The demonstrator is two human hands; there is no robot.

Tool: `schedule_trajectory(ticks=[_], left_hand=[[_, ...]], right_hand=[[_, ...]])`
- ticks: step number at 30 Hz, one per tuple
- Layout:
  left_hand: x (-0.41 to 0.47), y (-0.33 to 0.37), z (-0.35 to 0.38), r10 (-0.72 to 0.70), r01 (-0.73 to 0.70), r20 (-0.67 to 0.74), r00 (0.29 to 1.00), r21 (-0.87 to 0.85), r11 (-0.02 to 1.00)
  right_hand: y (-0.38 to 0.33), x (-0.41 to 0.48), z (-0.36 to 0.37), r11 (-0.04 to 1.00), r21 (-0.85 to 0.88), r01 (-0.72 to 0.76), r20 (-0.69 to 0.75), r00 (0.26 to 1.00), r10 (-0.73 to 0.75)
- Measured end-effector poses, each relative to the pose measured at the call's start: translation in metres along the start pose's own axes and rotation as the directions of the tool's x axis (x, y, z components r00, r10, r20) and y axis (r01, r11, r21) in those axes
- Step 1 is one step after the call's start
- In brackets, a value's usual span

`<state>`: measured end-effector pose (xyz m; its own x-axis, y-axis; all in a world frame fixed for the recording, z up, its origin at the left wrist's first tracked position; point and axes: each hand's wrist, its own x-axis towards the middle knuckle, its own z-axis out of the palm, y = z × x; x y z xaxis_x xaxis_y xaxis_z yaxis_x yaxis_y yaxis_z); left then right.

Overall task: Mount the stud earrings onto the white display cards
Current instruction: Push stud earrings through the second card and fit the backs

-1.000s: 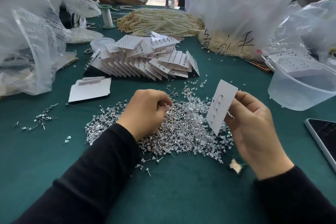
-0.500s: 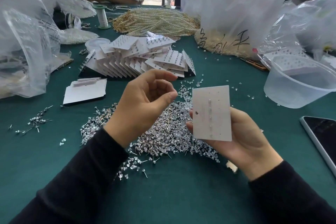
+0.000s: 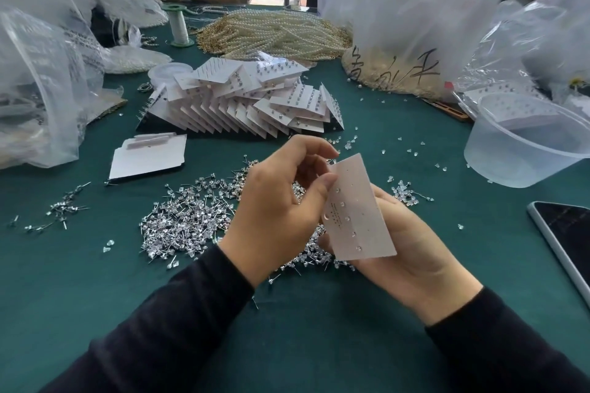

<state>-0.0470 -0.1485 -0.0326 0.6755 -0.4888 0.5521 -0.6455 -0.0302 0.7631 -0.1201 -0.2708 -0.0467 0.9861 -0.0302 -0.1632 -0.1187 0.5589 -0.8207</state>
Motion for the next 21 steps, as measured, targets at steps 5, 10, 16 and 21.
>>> schedule_trajectory(ticks=[5, 10, 16, 21], left_hand=[[0.0, -0.003, 0.001, -0.142, 0.138, -0.081, 0.987, -0.062, 0.989], [-0.002, -0.005, 0.002, -0.241, 0.234, -0.095, 0.966, -0.077, 0.969], [-0.003, -0.001, 0.003, -0.469, 0.495, 0.165, 0.868, -0.368, 0.787], [-0.002, -0.005, 0.001, -0.564, 0.571, 0.153, 0.812, -0.413, 0.71]], right_hand=[[0.002, -0.002, 0.003, 0.978, -0.17, 0.117, -0.095, 0.986, -0.134], [0.006, 0.0, 0.003, 0.818, -0.498, 0.288, -0.164, 0.895, -0.415], [0.015, 0.008, 0.0, 0.22, -0.928, 0.3, 0.031, 0.652, -0.758], [0.018, 0.009, -0.002, 0.034, -0.95, 0.311, 0.182, 0.636, -0.75]])
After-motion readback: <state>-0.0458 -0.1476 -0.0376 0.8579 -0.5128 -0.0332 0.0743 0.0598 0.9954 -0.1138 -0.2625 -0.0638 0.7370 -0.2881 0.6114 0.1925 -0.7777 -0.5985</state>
